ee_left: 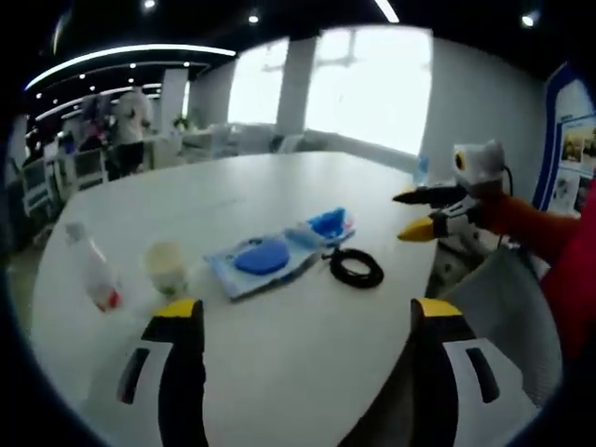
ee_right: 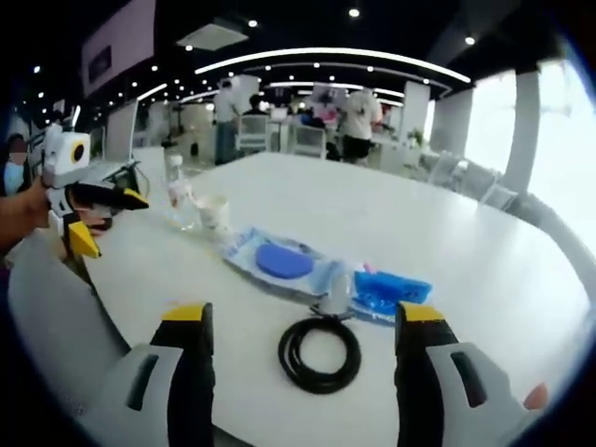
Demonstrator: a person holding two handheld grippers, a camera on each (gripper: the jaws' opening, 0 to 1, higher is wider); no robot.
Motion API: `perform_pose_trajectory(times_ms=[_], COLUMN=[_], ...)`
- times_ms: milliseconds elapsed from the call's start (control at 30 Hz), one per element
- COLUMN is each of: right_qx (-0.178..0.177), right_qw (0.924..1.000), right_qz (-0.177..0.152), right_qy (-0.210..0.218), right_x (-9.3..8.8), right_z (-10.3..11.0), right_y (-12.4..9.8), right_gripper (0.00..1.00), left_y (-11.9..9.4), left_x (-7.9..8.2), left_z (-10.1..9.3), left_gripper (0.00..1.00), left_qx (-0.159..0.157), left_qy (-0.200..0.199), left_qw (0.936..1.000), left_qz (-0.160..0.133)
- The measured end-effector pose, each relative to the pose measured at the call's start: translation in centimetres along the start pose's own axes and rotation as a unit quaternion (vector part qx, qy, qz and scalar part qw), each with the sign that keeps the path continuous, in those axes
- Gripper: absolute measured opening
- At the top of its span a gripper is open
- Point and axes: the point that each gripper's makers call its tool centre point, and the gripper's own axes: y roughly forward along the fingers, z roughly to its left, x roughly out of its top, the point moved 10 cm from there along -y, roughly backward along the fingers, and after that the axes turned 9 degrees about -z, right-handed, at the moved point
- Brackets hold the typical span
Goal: Arrange the tabletop items into an orderly group along one side of the table until the central work area is clear of visible clutter.
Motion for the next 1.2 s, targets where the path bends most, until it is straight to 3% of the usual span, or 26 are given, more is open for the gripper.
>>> perform_pose_trajectory(times_ms=[133, 200, 333, 667, 1200], right_qx=[-0.019, -0.024, -0.032, -0.060, -0.057], right_qw=[0.9997, 0.9994, 0.9987, 0.9972, 0.9979], right_qz=[-0.008, -0.010, -0.007, -0.024, -0.020], right_qy=[0.012, 0.023, 0.040, 0.039, 0.024], right_x=[-0.4, -0.6, -1.0, -1.2, -1.3], right_z=[0.1, 0.1, 0.4, 1.9, 2.2], right_y=[-0.7, -1.0, -1.4, -2.0, -1.6], right_gripper=[0.94, 0.99, 0.99, 1.00, 1.00], left_y=[-2.1, -3.0, -4.2, -5.7, -6.6], left_x=[-0.1, -0.4, -0.9, -0.6, -0.7], left_z=[0.1, 0.1, 0.2, -0.1, 0.5], left_gripper=[0.99, 0.99, 0.99, 0.99, 0.99], left_qx=[0.018, 0.027, 0.051, 0.100, 0.114], left_qy=[-0.012, -0.012, 0.004, -0.006, -0.001], left_qw=[0.9997, 0.9995, 0.9987, 0.9943, 0.9930], left_qz=[-0.016, -0.014, 0.000, -0.037, -0.031])
